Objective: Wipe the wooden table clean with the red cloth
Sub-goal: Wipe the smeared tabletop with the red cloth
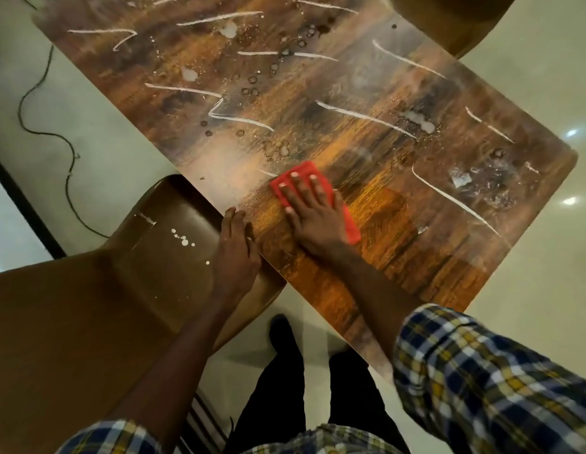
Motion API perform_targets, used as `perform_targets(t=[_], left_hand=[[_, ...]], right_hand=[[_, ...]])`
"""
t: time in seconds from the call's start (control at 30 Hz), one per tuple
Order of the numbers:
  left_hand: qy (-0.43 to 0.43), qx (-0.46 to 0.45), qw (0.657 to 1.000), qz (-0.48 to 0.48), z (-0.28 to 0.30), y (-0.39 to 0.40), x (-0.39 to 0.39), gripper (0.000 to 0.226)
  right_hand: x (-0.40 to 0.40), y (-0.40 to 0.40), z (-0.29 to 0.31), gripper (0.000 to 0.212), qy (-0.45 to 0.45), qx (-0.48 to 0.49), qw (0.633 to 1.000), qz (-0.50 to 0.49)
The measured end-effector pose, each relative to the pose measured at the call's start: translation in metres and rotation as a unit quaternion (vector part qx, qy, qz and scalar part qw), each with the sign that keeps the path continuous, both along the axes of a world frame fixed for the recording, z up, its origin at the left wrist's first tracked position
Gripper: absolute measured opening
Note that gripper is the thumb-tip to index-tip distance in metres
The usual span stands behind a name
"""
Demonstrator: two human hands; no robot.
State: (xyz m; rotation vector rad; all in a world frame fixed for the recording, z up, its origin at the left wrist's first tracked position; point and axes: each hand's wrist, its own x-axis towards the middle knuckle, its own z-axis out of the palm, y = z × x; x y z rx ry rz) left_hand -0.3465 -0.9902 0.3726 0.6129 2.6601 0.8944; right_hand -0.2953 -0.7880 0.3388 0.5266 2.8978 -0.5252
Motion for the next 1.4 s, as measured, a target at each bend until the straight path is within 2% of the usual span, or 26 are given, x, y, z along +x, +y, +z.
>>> perform_targets(t=[0.1, 0.2, 0.3, 0.37, 0.47, 0.57, 0.63, 0.67, 0.73, 0.8, 0.87, 0.93, 1.0, 1.07, 1.13, 1.23, 1.33, 1.4], left_hand=[[-0.010, 0.014, 1.000, -0.001, 0.002, 0.003, -0.005, 0.051], [0.000, 0.048, 0.999, 0.013, 0.002, 0.001, -0.010, 0.044], [-0.002, 0.115, 0.992, 0.051, 0.001, -0.003, -0.012, 0.042], [-0.012, 0.162, 0.980, 0.113, -0.002, -0.007, -0.013, 0.046], [-0.037, 0.185, 0.965, 0.183, -0.008, -0.011, -0.015, 0.050], [-0.043, 0.177, 0.962, 0.202, -0.010, -0.009, -0.017, 0.048], [-0.022, 0.163, 0.970, 0.178, -0.009, -0.004, -0.020, 0.042], [-0.011, 0.155, 0.976, 0.150, -0.009, 0.001, -0.021, 0.038], [0.006, 0.112, 0.991, 0.075, -0.010, 0.013, -0.017, 0.035], [0.014, -0.007, 1.000, -0.011, -0.012, 0.028, -0.007, 0.050], [0.016, -0.119, 0.988, -0.099, -0.022, 0.038, 0.005, 0.070], [0.033, -0.161, 0.978, -0.126, -0.032, 0.039, 0.012, 0.078], [0.049, -0.166, 0.977, -0.125, -0.038, 0.037, 0.014, 0.080], [0.052, -0.167, 0.977, -0.126, -0.040, 0.038, 0.014, 0.080], [0.051, -0.177, 0.974, -0.129, -0.042, 0.038, 0.013, 0.081], [0.045, -0.167, 0.977, -0.124, -0.045, 0.040, 0.013, 0.081], [0.060, -0.155, 0.980, -0.110, -0.048, 0.040, 0.015, 0.082], [0.082, -0.157, 0.978, -0.105, -0.049, 0.040, 0.017, 0.083]], right_hand=[[0.038, 0.049, 0.003, 0.061, -0.003, -0.012, 0.979, -0.202], [0.050, 0.044, 0.007, 0.062, -0.004, -0.012, 0.962, -0.273], [0.028, -0.005, 0.009, 0.067, -0.016, -0.025, 0.981, -0.190], [0.005, -0.052, 0.005, 0.069, -0.027, -0.031, 0.998, -0.058], [-0.022, -0.104, -0.002, 0.064, -0.011, -0.011, 0.994, 0.112], [-0.037, -0.091, -0.004, 0.061, 0.014, -0.002, 0.983, 0.181], [-0.040, -0.058, -0.001, 0.059, 0.018, 0.002, 0.979, 0.202], [-0.041, -0.035, 0.001, 0.059, 0.011, 0.001, 0.983, 0.182], [-0.033, 0.017, 0.007, 0.061, -0.004, 0.016, 0.997, 0.078], [-0.008, 0.071, 0.010, 0.060, -0.010, 0.023, 0.999, -0.041], [0.026, 0.108, 0.013, 0.058, -0.007, 0.020, 0.990, -0.138], [0.045, 0.112, 0.012, 0.058, -0.007, 0.019, 0.980, -0.199], [0.043, 0.092, 0.009, 0.059, -0.016, 0.018, 0.975, -0.223], [0.029, 0.062, 0.008, 0.062, -0.023, 0.013, 0.982, -0.188], [0.010, 0.026, 0.007, 0.067, -0.030, 0.010, 0.997, -0.077], [-0.010, -0.004, 0.006, 0.068, -0.033, 0.018, 0.995, 0.090], [-0.012, 0.027, 0.006, 0.060, 0.011, 0.018, 0.987, 0.160], [-0.002, 0.075, 0.006, 0.060, 0.018, 0.041, 0.987, 0.152]])
